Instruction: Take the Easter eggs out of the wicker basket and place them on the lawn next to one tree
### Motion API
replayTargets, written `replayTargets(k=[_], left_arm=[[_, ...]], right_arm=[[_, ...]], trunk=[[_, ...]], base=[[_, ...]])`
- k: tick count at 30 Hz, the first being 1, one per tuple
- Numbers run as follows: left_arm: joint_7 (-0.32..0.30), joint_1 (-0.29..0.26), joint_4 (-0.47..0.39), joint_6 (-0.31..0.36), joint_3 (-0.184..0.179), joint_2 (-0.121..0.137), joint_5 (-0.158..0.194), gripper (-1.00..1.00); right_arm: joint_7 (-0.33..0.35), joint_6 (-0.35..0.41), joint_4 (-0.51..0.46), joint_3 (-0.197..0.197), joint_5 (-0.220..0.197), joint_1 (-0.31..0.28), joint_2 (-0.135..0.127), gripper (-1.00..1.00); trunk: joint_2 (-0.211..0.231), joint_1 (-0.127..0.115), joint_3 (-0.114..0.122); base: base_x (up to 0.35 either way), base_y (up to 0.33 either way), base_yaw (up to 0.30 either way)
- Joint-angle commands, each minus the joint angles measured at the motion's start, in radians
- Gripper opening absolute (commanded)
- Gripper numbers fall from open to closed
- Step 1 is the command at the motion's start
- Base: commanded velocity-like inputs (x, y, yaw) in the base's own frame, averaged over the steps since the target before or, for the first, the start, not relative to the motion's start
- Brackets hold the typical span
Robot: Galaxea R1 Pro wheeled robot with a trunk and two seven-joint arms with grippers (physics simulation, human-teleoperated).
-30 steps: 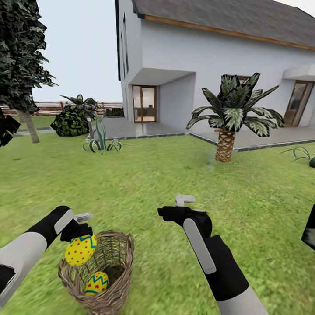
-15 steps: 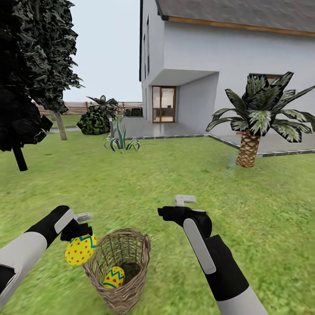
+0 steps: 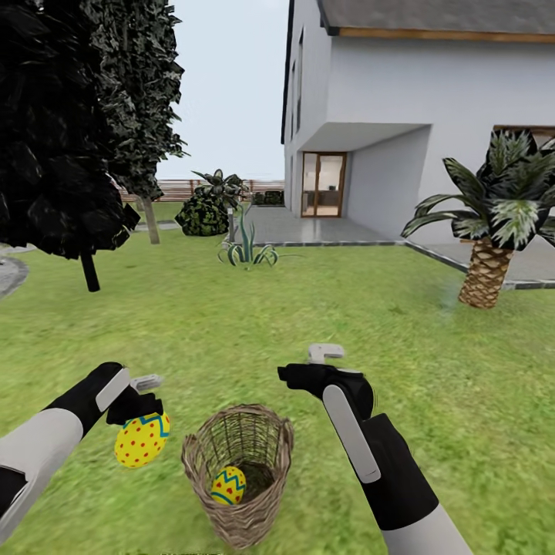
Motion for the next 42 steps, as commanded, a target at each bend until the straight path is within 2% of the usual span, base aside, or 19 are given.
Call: replayTargets(k=[1,7,17,20,42], left_arm=[[0.008,0.0,-0.002,0.002,-0.007,0.001,0.01,-1.0],[0.008,0.0,-0.002,0.002,-0.007,0.001,0.01,-1.0],[0.008,0.0,-0.002,0.002,-0.005,0.001,0.01,-1.0],[0.008,0.0,-0.002,0.002,-0.005,0.001,0.01,-1.0],[0.008,0.0,-0.001,0.004,-0.004,0.001,0.013,-1.0]], right_arm=[[-0.01,0.002,-0.001,0.001,-0.01,-0.001,0.0,1.0],[-0.01,0.002,-0.001,0.001,-0.01,-0.001,0.0,1.0],[-0.01,0.002,-0.002,0.001,-0.011,-0.001,0.0,1.0],[-0.01,0.002,-0.002,0.012,-0.01,-0.001,0.0,1.0],[-0.01,0.002,-0.001,0.022,-0.01,-0.001,0.002,1.0]], trunk=[[0.007,-0.004,0.002],[0.049,-0.027,0.021],[0.119,-0.065,0.052],[0.14,-0.077,0.062],[0.14,-0.077,0.062]], base=[[0.0,0.0,0.285],[-0.112,0.0,0.184],[-0.32,0.0,0.01],[-0.291,0.0,0.014],[-0.018,0.0,0.179]])
